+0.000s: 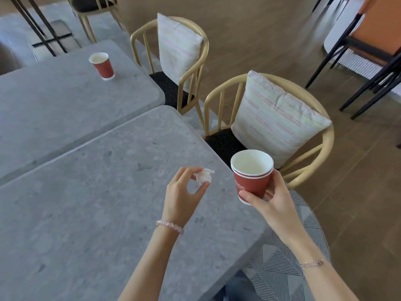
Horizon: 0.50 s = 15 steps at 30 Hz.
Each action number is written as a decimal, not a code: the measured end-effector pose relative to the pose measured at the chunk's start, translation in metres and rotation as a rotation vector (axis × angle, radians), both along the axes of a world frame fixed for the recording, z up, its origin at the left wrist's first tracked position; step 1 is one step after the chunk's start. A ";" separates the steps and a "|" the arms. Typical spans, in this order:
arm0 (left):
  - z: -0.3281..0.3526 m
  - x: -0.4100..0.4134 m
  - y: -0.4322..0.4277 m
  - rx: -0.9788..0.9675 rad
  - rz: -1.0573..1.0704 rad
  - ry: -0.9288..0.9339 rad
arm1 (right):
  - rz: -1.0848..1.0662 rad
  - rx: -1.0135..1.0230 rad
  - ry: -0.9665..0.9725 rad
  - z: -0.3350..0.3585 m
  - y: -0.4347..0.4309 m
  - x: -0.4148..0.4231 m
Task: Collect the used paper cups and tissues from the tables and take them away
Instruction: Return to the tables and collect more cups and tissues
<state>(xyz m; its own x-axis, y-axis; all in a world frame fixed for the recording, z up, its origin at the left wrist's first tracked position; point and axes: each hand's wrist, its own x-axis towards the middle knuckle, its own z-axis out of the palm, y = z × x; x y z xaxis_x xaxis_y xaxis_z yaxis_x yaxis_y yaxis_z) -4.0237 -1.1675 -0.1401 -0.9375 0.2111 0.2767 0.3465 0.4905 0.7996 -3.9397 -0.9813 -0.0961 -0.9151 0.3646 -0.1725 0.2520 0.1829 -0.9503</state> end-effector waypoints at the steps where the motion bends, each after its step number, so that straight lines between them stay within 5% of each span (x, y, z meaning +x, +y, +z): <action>1: 0.009 0.001 0.005 0.015 -0.021 0.020 | -0.013 0.007 0.017 0.004 0.004 0.003; 15: 0.083 0.050 0.126 0.047 -0.330 0.202 | -0.266 0.019 0.182 0.056 0.105 0.097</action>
